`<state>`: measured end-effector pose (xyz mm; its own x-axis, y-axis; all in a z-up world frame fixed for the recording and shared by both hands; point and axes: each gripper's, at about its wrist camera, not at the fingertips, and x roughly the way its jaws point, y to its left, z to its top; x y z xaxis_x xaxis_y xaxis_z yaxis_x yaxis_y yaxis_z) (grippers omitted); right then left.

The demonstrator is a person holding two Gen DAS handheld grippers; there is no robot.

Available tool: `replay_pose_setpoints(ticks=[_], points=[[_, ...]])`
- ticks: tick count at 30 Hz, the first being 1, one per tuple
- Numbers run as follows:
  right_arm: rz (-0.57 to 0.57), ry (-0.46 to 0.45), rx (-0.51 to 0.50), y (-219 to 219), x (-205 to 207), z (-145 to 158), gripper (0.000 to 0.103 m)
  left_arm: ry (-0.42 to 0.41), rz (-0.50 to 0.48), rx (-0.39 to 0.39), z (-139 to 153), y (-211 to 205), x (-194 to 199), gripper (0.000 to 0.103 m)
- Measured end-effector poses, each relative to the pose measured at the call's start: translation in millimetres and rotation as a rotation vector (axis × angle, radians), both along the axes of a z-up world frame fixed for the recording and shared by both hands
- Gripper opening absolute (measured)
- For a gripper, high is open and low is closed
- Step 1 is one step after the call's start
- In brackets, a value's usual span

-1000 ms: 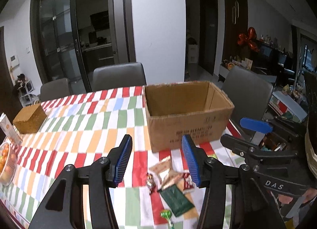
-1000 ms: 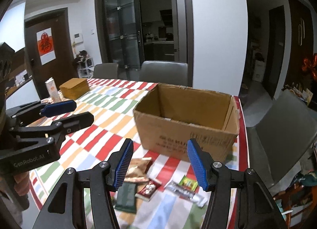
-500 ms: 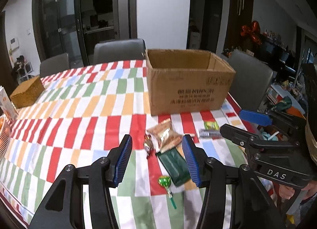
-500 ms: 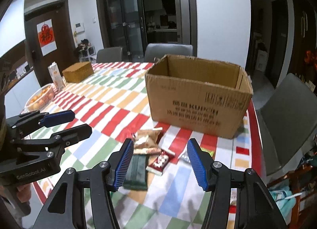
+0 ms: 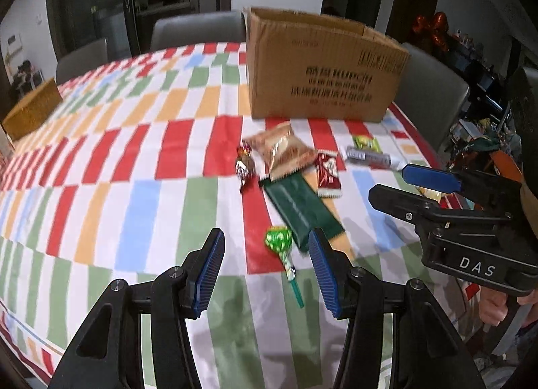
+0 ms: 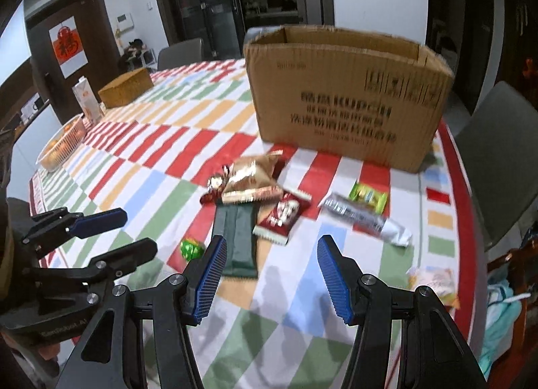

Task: Organize snacks
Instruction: 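Move both open tools back from the box to the remaining snacks, then grasp another green lollipop with left tool while right tool grasps red-white packet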

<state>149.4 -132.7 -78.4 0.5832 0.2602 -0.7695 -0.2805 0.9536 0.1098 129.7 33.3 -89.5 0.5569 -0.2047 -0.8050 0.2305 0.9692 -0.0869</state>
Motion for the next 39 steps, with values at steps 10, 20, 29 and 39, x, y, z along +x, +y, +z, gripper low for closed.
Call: replay_pose_setpoints(ticks=[10,20,29,39], points=[[-0.014,0.097,-0.013,7.5,13.2,-28.4,0.054,0.1,-0.008,-0.063,-31.7,2.5,19.4,0.047],[-0.042,0.115,-0.007,10.2,36.2,-43.0,0.051,0.131,-0.031,-0.07,-43.6,-5.9,33.2,0.034],[-0.054,0.114,-0.003,12.1,55.9,-46.7,0.047,0.139,-0.048,-0.085,-46.9,-6.9,41.2,0.026],[-0.061,0.125,0.016,15.3,77.8,-52.8,0.039,0.062,-0.036,-0.072,-25.1,-10.5,59.6,0.026]])
